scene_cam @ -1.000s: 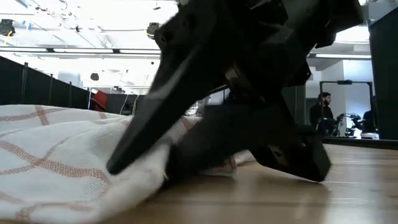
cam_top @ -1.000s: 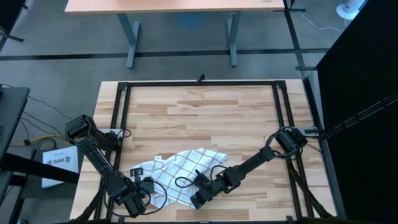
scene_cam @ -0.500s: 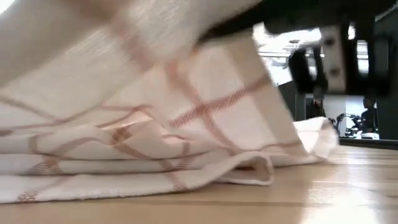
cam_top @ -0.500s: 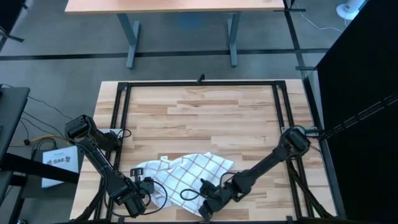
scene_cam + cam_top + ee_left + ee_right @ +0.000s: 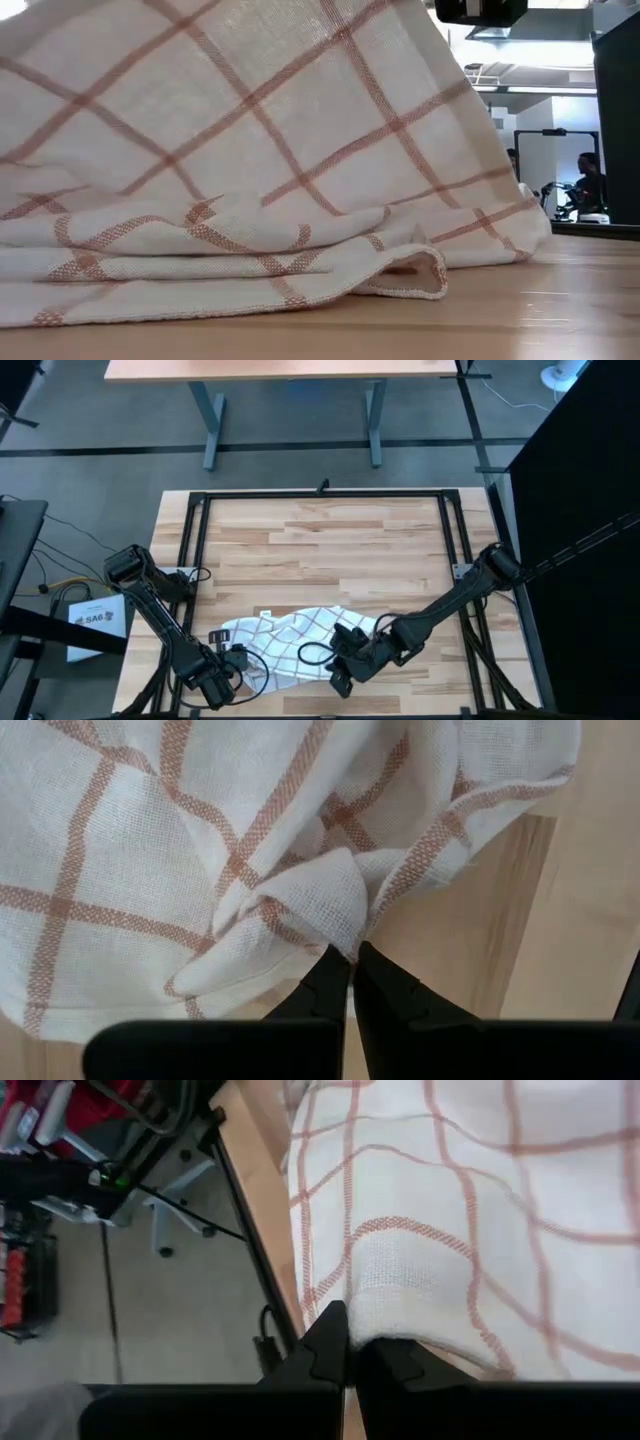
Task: Roll towel
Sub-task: Roll the towel
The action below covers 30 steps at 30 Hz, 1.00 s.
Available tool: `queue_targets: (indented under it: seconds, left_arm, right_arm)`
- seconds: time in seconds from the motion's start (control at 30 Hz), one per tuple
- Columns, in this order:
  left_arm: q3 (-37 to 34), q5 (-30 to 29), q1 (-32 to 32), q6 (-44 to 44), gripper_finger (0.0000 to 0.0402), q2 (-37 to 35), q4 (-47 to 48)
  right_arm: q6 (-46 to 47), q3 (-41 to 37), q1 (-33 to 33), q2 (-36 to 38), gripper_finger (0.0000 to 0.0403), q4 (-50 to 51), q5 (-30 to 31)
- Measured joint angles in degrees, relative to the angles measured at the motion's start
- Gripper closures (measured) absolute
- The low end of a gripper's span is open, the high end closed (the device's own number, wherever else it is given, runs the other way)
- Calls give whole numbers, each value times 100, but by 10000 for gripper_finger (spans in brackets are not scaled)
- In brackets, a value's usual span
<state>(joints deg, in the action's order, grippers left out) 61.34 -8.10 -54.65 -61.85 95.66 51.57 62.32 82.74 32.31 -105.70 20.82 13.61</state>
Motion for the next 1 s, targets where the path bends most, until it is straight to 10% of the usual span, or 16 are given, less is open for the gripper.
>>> queue_targets:
  seconds: [1.0]
  left_arm:
    - [838, -301, 129, 322, 291, -2, 967]
  right_arm:
    - [-1736, -9, -436, 915, 403, 308, 285]
